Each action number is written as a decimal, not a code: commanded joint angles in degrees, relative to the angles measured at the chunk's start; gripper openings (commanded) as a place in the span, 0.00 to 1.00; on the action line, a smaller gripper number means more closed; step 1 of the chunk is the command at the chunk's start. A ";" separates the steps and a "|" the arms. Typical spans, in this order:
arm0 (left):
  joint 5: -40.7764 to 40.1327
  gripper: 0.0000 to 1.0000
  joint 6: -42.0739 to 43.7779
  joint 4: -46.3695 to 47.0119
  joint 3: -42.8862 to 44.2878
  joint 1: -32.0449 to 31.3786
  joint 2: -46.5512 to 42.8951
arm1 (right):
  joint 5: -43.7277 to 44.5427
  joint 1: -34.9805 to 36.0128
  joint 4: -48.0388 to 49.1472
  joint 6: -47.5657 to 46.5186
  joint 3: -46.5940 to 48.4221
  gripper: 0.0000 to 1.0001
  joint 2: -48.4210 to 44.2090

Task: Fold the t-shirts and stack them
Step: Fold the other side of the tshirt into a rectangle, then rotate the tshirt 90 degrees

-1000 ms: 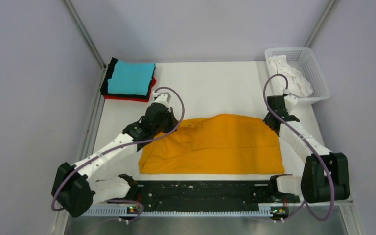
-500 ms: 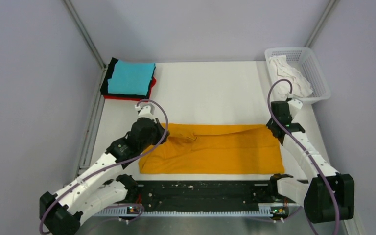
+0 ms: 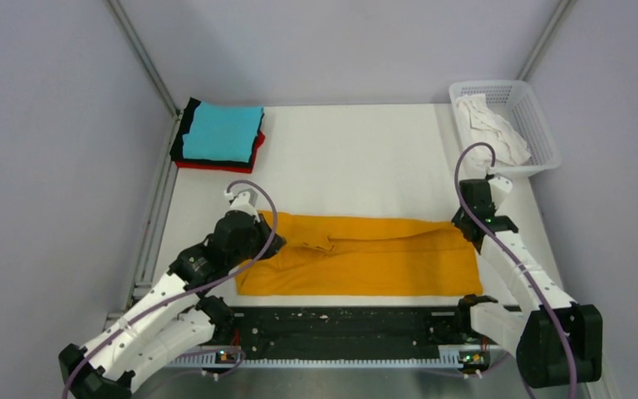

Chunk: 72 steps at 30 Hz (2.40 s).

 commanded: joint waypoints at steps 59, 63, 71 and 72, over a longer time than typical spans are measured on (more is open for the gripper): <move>6.86 0.99 -11.84 48.35 3.14 11.72 54.33 | -37.06 2.73 24.43 9.85 -23.56 0.99 -10.70; 9.76 0.99 -12.91 45.16 18.57 12.27 67.94 | -33.89 9.44 22.38 12.88 -24.35 0.99 -13.20; 22.69 0.97 -21.55 49.84 44.42 12.53 91.39 | -30.11 28.62 27.39 19.43 -23.96 0.99 -8.57; 23.45 0.97 -22.53 48.59 48.28 12.61 93.79 | -29.19 31.75 28.33 19.66 -23.11 0.99 -6.18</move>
